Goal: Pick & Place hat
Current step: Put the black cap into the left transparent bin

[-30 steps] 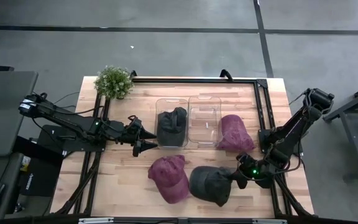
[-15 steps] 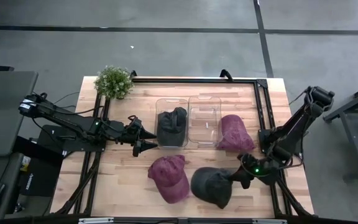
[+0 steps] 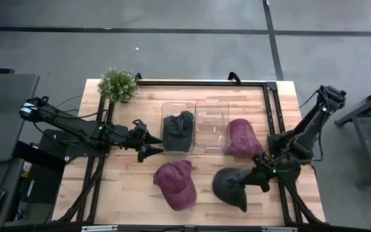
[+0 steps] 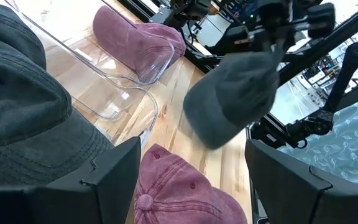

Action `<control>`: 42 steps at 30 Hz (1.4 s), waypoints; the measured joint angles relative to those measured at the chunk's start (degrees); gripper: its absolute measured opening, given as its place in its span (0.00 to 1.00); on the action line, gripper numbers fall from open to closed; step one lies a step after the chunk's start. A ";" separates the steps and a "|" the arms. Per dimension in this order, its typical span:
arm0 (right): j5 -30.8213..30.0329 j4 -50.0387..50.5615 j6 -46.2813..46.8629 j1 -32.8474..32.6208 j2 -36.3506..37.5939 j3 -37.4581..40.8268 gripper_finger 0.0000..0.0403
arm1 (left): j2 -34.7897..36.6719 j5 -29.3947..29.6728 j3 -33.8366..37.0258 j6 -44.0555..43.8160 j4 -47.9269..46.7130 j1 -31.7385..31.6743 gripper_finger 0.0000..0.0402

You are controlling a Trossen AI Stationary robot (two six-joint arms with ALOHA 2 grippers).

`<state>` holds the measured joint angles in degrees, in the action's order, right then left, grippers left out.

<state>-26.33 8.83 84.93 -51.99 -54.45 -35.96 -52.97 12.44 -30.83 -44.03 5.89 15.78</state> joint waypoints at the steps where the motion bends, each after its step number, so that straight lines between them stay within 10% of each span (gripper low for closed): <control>1: -0.12 -0.01 -1.49 0.00 0.36 -0.66 0.00 | 0.00 -0.01 -0.02 0.00 0.02 0.01 0.70; 18: 3.50 6.76 -22.29 6.17 1.69 -14.25 0.00 | 0.00 0.12 0.00 -15.94 0.76 -0.01 0.70; 42: 58.22 -6.09 -41.48 38.52 -6.50 -14.91 0.00 | -0.07 -4.95 0.00 -31.64 6.27 -2.08 0.70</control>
<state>31.89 2.74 43.46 -13.47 -60.94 -50.87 -53.04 7.49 -30.83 -75.67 12.16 13.70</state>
